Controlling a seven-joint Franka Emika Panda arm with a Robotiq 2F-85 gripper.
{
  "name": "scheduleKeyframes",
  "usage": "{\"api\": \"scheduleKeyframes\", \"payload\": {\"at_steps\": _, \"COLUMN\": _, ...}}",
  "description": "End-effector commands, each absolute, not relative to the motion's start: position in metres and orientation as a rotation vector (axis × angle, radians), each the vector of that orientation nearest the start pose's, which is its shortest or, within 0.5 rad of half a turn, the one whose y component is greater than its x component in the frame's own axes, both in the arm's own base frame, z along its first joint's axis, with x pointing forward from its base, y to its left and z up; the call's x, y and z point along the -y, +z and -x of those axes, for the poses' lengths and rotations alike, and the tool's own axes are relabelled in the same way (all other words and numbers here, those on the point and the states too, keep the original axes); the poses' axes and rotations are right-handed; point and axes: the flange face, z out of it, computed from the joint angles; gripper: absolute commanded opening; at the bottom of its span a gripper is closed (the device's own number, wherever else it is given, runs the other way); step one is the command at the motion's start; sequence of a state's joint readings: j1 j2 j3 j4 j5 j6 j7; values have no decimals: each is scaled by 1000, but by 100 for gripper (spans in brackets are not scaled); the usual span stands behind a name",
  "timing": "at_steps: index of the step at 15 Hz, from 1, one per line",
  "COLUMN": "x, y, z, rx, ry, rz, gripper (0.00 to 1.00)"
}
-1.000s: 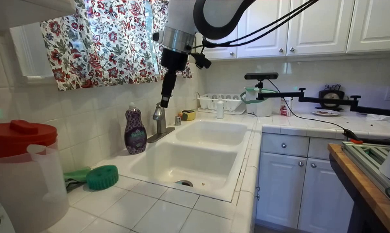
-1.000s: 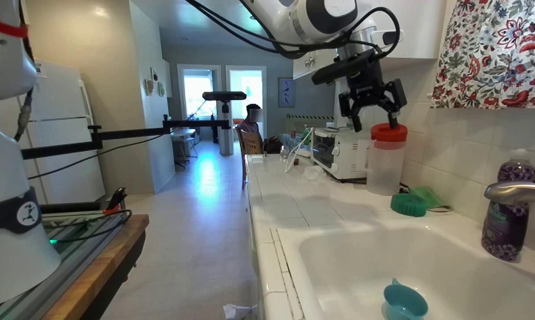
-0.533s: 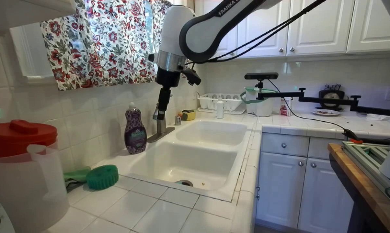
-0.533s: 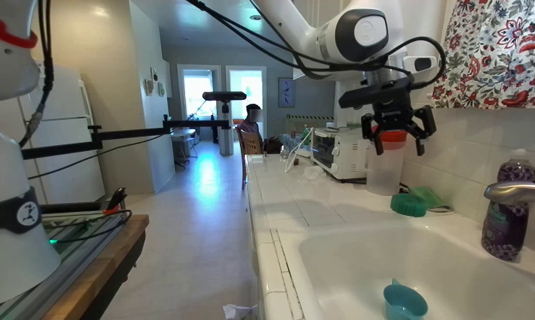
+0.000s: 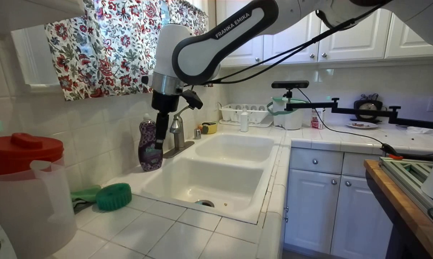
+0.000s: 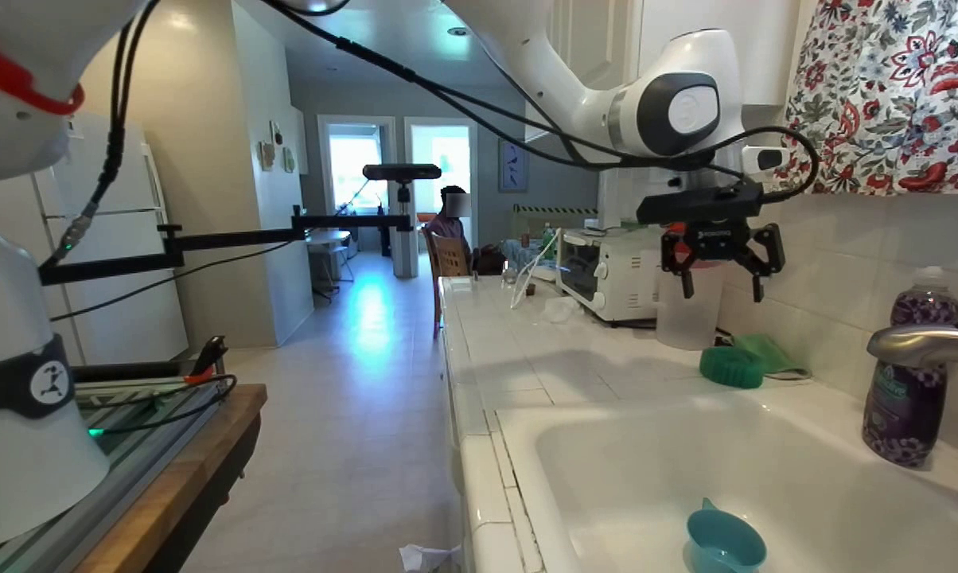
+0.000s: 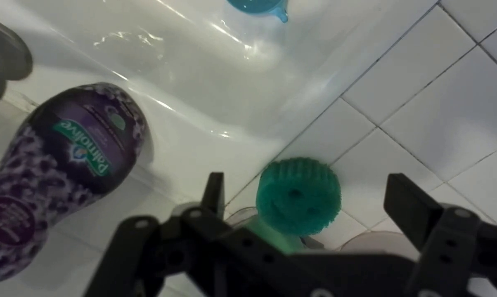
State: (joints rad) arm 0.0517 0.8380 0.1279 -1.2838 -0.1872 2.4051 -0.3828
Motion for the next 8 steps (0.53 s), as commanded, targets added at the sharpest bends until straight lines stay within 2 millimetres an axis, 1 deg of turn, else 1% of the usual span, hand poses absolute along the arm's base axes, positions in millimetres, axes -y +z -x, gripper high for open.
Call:
{"api": "scheduleKeyframes", "payload": {"at_steps": 1, "x": -114, "y": 262, "z": -790, "rx": 1071, "ry": -368, "rz": 2985, "gripper": 100}}
{"api": "scheduleKeyframes", "payload": {"at_steps": 2, "x": -118, "y": 257, "z": -791, "rx": 1089, "ry": -325, "rz": 2980, "gripper": 100}}
{"api": "scheduleKeyframes", "payload": {"at_steps": 3, "x": -114, "y": 261, "z": -779, "rx": 1024, "ry": -360, "rz": 3026, "gripper": 100}}
{"api": "scheduleKeyframes", "payload": {"at_steps": 5, "x": -118, "y": 256, "z": -783, "rx": 1042, "ry": -327, "rz": 3017, "gripper": 100}}
{"api": "scheduleKeyframes", "payload": {"at_steps": 8, "x": -118, "y": 258, "z": -786, "rx": 1047, "ry": -329, "rz": 3016, "gripper": 100}}
